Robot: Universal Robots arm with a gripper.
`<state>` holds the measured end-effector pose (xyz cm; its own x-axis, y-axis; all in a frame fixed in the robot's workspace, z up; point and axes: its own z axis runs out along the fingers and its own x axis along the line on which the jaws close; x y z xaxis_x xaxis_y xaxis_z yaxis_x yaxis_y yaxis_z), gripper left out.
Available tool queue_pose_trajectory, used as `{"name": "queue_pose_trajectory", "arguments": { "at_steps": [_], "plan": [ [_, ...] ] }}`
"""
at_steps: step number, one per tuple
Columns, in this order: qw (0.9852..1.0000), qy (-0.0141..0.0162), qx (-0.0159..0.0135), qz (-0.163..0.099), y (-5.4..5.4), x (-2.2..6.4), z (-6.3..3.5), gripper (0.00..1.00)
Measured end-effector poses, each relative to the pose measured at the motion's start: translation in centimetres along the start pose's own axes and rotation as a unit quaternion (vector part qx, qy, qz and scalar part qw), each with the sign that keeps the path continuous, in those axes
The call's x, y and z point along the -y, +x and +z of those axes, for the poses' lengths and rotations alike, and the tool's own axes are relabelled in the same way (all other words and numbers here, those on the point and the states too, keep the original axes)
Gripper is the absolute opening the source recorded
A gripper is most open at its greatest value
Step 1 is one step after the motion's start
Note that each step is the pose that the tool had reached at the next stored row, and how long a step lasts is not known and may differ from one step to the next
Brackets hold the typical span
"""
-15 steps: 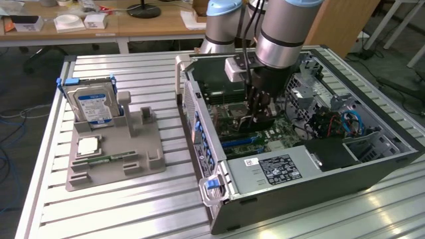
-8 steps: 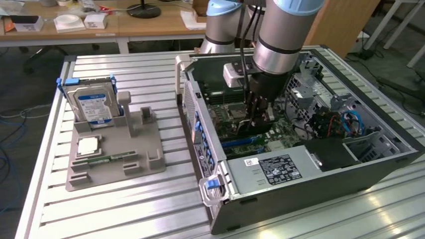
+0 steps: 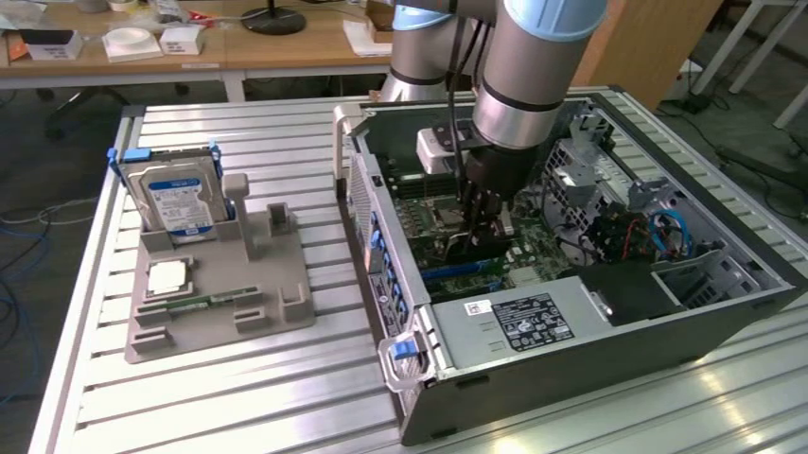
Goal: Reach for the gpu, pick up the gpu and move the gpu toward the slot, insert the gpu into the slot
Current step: 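Insert the gpu into the slot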
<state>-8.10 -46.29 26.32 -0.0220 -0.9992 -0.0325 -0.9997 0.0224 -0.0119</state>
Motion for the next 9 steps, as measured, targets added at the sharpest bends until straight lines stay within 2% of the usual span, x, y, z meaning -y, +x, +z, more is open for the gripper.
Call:
{"name": "queue_pose_trajectory", "arguments": {
  "at_steps": [9],
  "plan": [
    [1.0000, -0.0001, 0.0001, 0.000, 0.01, -0.18, 0.09, 0.26]
  ]
}}
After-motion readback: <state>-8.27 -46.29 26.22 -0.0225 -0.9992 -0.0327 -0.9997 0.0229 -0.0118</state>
